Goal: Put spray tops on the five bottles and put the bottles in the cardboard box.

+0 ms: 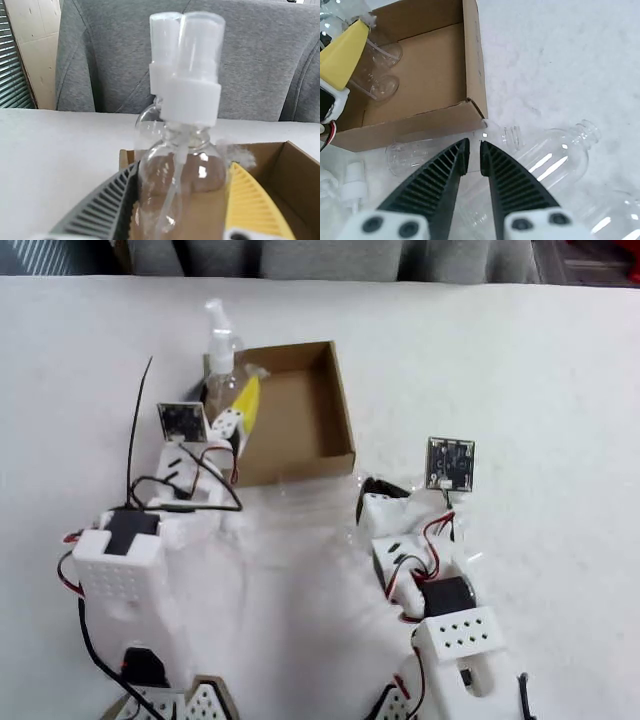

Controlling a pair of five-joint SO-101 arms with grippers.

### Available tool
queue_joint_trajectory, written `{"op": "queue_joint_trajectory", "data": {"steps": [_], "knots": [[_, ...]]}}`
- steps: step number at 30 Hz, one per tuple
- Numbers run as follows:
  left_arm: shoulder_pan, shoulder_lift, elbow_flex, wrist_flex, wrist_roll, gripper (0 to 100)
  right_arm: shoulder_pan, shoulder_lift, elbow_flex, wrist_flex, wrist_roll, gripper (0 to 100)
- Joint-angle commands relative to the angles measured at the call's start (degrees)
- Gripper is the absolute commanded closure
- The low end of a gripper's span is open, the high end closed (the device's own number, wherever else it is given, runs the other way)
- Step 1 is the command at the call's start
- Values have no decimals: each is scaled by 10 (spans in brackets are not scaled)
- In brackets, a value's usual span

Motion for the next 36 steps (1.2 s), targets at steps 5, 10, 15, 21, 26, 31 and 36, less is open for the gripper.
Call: {"op": "queue_joint_trajectory", "data": {"steps": [5,10,15,21,26,31,36], "knots": [[-5,-41,1,8,4,736,7,-7,-3,-12,1,983],[-11,-44,1,5,4,736,7,-7,-3,-12,1,983],[-12,-44,1,4,6,736,7,-7,-3,-12,1,983],[-12,-57,3,8,4,736,7,-7,-3,-12,1,983],[-12,-74,25,8,4,736,7,-7,-3,-12,1,983],[-12,-73,27,8,4,731,7,-7,-3,-12,1,983],[-10,-73,25,47,4,609,7,-7,-3,-12,1,983]]}}
